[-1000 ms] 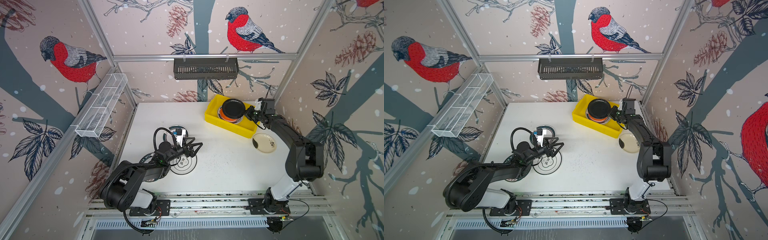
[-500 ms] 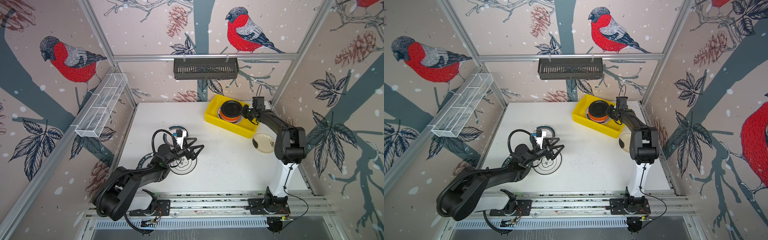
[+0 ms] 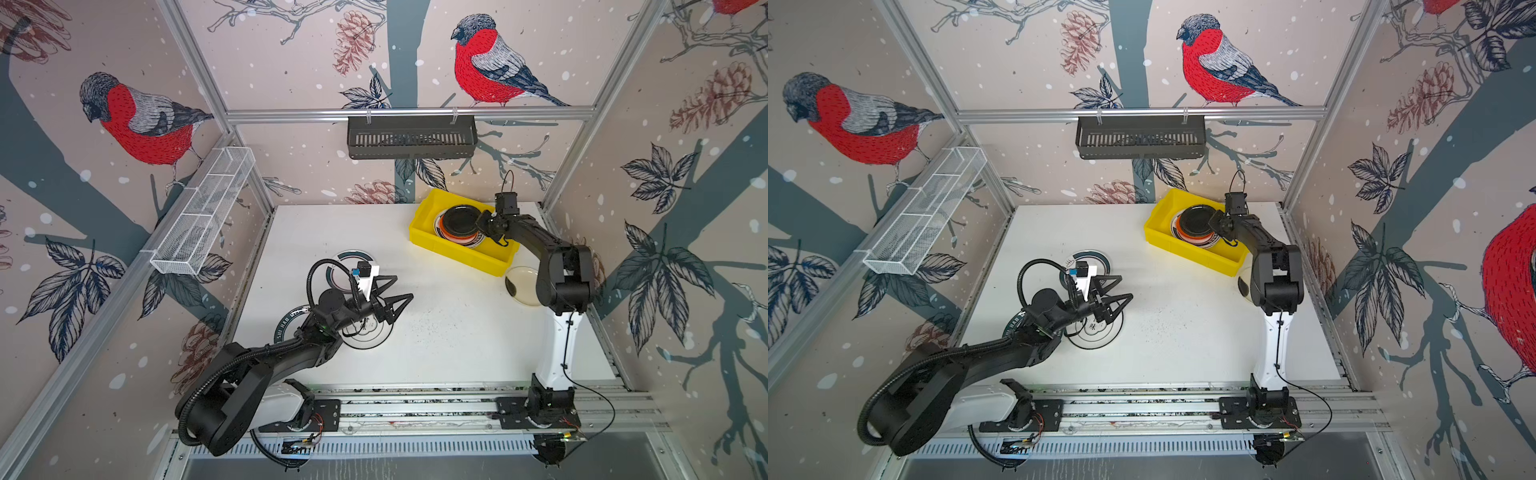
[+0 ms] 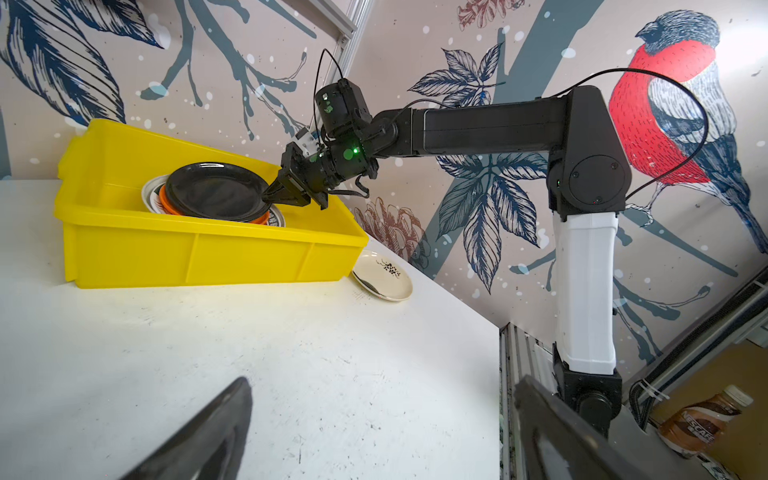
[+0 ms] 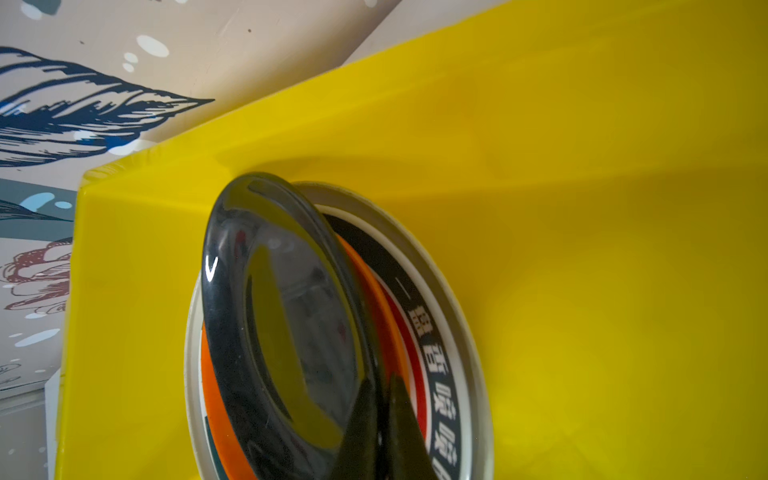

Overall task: Place the plates into the plastic bin on the countertop
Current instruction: 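Open the right gripper and move it to the cream flower-print plate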

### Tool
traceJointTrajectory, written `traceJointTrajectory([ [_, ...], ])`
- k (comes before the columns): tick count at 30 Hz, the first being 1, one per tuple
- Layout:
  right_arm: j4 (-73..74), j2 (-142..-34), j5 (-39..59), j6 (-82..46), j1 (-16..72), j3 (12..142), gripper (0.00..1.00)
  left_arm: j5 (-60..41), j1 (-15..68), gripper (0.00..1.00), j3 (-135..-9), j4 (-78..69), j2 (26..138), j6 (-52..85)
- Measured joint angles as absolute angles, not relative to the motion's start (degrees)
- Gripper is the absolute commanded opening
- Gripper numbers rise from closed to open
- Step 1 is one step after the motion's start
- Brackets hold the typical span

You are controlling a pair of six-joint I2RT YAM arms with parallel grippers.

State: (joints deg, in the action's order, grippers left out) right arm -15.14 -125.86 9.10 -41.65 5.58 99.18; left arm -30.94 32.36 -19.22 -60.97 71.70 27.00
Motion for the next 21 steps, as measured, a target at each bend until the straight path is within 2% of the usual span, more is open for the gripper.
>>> traceJointTrajectory([
  [2, -16.71, -126.30, 7.60, -40.66, 6.46, 100.82, 0.42, -28.08, 32.36, 0.97, -20.01, -57.76, 70.89, 26.52],
  [5, -18.76, -126.23, 5.63, -39.53, 7.18, 101.38, 0.73, -22.76, 32.36, 0.97, -21.06, -51.94, 69.23, 25.02],
  [7, -20.10, -125.43, 4.03, -38.76, 7.14, 100.64, 0.81, -18.50, 32.36, 0.97, -21.69, -47.81, 68.01, 23.92],
  [14, -24.05, -115.15, -4.67, -35.29, 6.83, 96.12, 0.99, -8.21, 32.38, 0.97, -24.75, -35.81, 66.02, 21.39],
  [18, -26.15, -107.81, -11.88, -33.93, 4.97, 90.78, 0.99, -6.92, 33.21, 0.96, -32.16, -27.46, 68.40, 21.04],
  [21, -25.96, -100.64, -14.22, -33.91, 0.01, 81.82, 0.99, -7.75, 34.54, 0.97, -38.33, -22.81, 71.68, 22.11],
])
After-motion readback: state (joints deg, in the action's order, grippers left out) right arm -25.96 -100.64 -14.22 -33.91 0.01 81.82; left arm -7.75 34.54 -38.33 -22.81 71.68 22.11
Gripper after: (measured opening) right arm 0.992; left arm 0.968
